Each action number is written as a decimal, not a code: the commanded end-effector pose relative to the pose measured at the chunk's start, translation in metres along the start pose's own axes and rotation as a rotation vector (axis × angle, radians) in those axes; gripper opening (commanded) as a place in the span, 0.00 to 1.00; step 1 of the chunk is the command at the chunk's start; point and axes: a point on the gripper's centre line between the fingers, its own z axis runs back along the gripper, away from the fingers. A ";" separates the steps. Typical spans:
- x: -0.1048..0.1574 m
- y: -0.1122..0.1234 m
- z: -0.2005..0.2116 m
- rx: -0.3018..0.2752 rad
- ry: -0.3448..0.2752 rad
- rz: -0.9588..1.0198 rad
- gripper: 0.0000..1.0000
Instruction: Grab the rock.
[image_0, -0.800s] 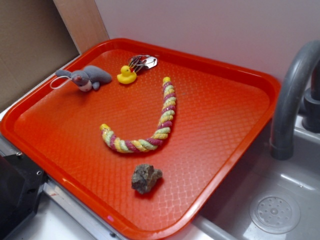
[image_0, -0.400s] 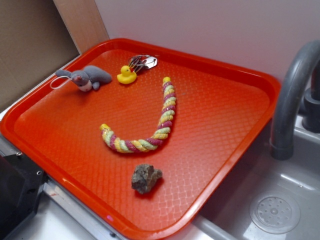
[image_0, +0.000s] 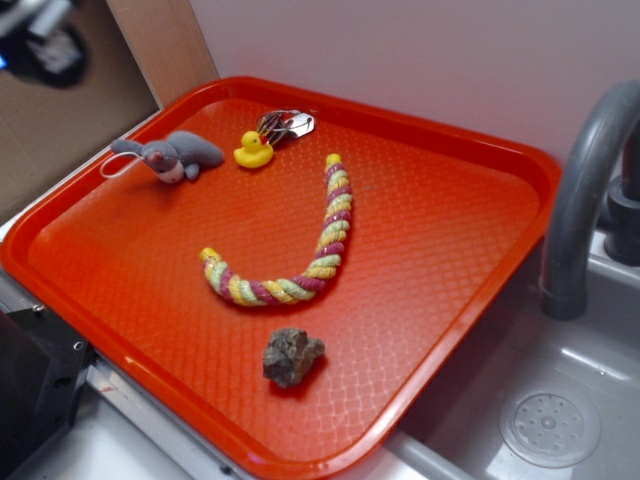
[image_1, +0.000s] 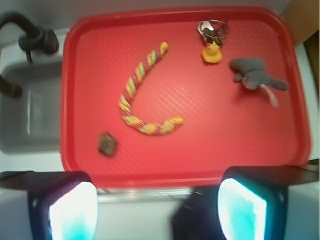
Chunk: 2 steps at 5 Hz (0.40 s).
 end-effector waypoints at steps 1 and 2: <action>0.004 -0.068 -0.060 -0.058 -0.095 0.025 1.00; 0.001 -0.075 -0.081 -0.028 -0.071 -0.017 1.00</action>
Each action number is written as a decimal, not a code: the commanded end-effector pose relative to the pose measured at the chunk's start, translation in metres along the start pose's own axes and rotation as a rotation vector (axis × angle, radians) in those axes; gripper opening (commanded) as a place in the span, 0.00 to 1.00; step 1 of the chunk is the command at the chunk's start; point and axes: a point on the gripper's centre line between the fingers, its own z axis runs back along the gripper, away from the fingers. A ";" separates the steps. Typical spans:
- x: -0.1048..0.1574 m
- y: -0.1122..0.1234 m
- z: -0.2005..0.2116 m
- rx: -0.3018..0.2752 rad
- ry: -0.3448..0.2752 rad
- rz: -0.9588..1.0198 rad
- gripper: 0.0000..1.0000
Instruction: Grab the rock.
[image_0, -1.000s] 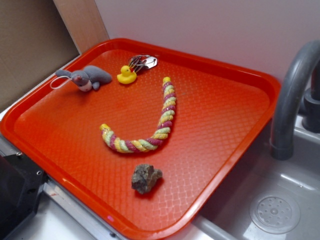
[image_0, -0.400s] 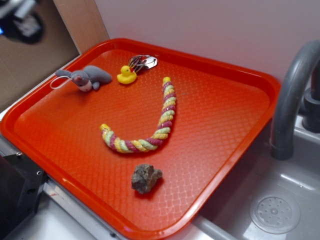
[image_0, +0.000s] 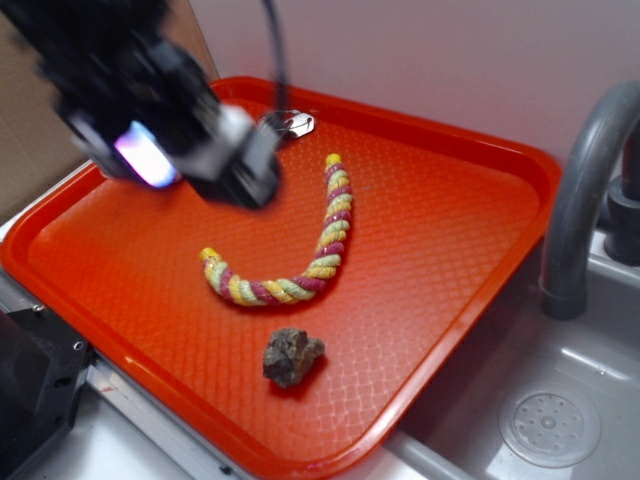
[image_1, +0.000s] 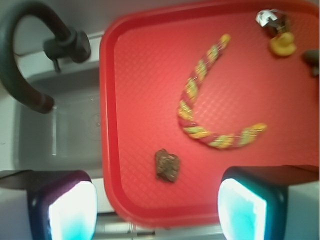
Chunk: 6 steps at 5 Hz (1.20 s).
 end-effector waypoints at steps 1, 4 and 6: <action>-0.007 -0.011 -0.044 0.030 0.036 -0.059 1.00; -0.014 0.023 -0.102 0.037 0.104 -0.048 1.00; -0.016 0.015 -0.125 -0.085 0.108 -0.127 1.00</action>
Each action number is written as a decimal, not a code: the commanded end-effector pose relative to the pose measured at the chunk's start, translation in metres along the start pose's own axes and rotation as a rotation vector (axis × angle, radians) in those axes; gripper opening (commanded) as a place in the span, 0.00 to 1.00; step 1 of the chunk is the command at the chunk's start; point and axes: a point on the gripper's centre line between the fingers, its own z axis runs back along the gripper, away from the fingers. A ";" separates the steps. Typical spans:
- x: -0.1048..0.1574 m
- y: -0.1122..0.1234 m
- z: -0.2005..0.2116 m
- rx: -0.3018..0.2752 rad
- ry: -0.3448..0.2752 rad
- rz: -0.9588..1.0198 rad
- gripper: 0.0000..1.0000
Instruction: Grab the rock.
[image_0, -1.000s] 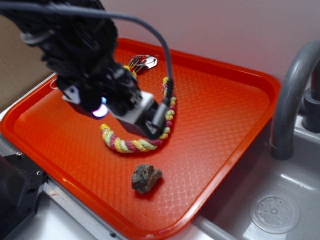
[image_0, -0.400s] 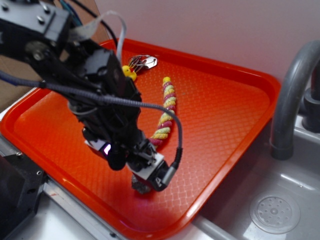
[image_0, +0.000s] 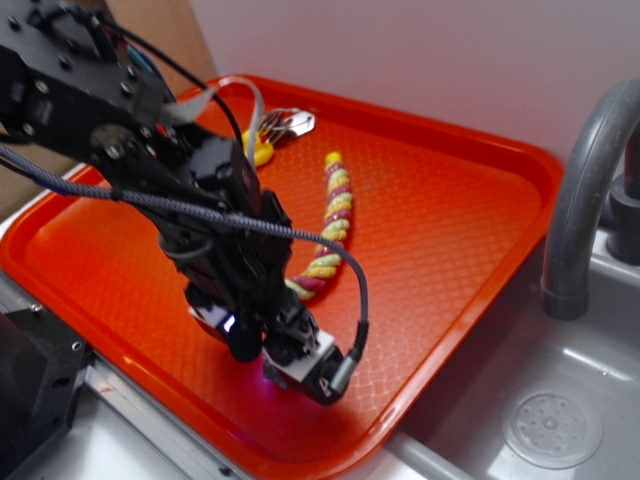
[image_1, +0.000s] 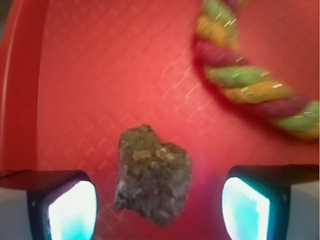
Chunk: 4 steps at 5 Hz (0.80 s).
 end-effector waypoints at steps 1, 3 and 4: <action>0.003 -0.008 -0.007 -0.068 -0.017 -0.070 0.00; 0.004 -0.010 0.000 0.047 -0.042 -0.055 0.00; 0.011 -0.006 0.019 0.115 -0.035 -0.019 0.00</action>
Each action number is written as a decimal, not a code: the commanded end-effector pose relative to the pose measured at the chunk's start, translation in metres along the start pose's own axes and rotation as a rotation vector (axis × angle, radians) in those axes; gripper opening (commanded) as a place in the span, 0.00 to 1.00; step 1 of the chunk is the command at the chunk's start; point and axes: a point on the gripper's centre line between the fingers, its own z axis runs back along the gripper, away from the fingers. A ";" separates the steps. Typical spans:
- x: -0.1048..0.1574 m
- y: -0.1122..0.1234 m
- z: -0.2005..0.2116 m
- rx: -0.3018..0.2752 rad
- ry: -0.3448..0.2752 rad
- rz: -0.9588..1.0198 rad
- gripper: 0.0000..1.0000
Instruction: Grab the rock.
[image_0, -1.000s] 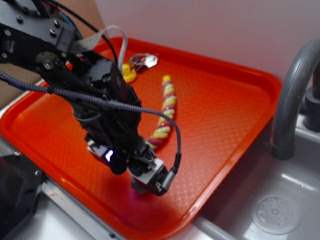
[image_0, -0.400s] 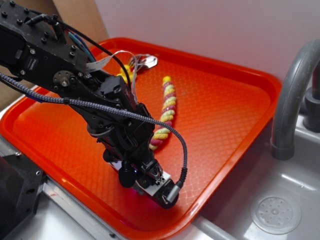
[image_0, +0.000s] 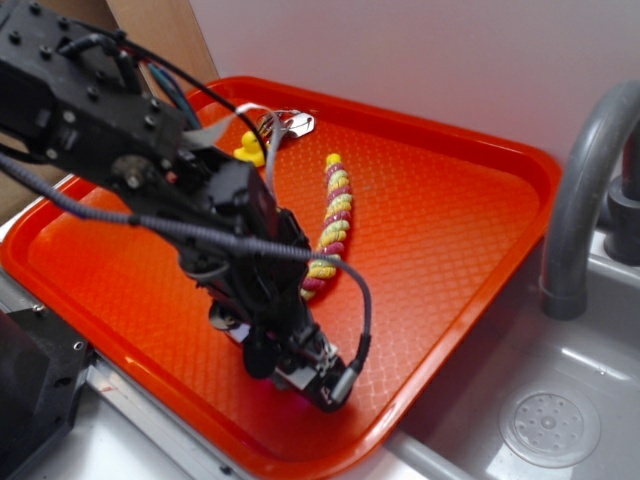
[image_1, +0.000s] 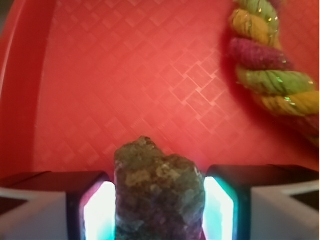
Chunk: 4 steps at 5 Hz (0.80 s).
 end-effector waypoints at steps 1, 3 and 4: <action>0.029 0.016 0.066 0.099 0.002 0.099 0.00; 0.058 0.070 0.157 0.027 -0.074 0.239 0.00; 0.070 0.096 0.195 -0.008 -0.118 0.268 0.00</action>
